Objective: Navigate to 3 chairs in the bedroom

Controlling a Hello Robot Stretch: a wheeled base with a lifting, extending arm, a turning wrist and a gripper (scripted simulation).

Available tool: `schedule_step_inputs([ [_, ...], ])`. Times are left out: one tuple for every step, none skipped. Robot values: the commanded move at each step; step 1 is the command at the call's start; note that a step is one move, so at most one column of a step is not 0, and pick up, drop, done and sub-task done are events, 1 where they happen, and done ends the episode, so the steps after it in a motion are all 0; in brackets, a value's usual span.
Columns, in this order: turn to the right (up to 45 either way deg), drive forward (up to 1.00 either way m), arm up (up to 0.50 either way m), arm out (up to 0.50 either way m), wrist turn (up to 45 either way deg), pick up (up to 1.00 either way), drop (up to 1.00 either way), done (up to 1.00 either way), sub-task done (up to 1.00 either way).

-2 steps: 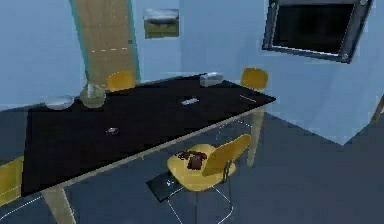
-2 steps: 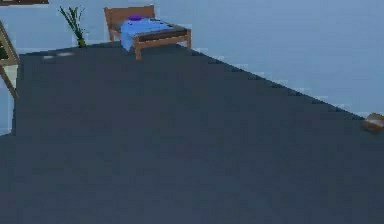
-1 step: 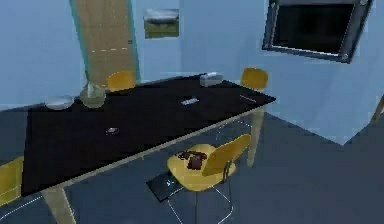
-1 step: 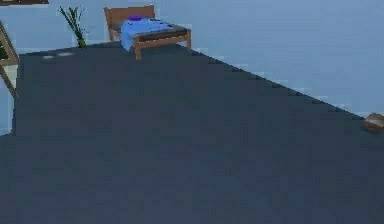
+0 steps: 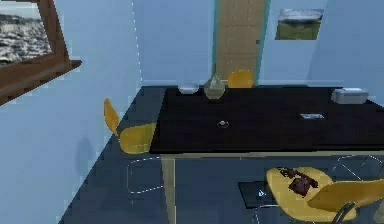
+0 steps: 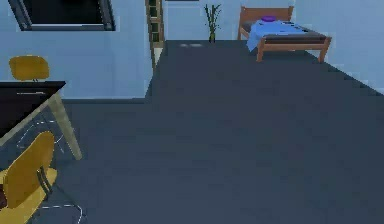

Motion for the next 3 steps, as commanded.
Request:
schedule_step_inputs([
  [0.0,0.25,0.00,0.00,0.0,0.00,0.00,0.00,0.00],
  [-18.0,0.00,0.00,0.00,0.0,0.00,0.00,0.00,0.00],
  [0.0,0.00,0.00,0.00,0.0,0.00,0.00,0.00,1.00],
])
